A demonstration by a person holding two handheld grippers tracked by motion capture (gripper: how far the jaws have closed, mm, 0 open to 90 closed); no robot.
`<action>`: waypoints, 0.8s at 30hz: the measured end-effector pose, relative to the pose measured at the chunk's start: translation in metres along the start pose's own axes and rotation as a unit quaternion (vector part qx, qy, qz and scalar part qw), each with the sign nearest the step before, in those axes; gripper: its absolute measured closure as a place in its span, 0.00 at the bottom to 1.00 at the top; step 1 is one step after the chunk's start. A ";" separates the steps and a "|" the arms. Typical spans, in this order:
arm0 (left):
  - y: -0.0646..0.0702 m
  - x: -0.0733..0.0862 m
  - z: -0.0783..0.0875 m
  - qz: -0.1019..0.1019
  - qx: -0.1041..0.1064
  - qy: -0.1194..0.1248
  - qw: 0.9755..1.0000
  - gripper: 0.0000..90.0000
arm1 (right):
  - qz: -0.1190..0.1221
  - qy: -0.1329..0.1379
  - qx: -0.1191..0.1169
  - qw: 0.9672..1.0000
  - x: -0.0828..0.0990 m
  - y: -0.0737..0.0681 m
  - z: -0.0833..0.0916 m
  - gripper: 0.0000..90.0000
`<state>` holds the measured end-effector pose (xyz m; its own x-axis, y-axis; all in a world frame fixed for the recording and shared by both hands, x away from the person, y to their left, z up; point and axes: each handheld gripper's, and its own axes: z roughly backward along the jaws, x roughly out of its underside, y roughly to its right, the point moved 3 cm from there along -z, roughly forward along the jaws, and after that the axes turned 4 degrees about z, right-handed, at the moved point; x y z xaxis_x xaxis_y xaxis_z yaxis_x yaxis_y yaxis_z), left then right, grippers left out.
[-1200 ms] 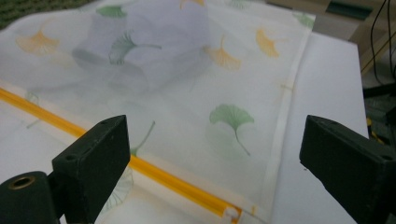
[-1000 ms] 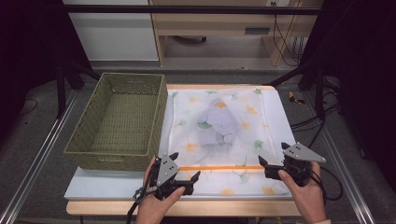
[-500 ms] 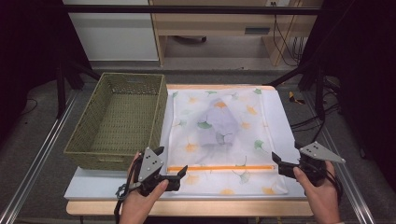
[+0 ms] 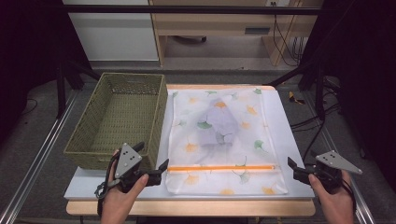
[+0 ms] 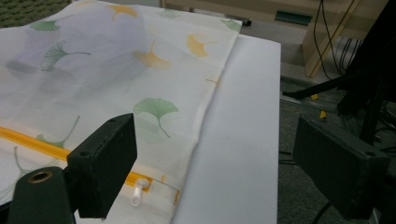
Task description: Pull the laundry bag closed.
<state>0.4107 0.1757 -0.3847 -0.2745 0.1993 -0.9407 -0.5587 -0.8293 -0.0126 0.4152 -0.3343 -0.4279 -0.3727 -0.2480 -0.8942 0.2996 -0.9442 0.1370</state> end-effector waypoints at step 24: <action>-0.053 0.028 0.033 0.025 -0.065 0.045 0.997 0.07 | -0.031 -0.022 0.020 0.999 0.052 0.012 -0.020 0.14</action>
<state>0.4062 0.2424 -0.3993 -0.2241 0.1131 -0.9680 -0.4392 -0.8984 -0.0032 0.4169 -0.3543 -0.4816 -0.4277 -0.1971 -0.8822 0.2403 -0.9656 0.0992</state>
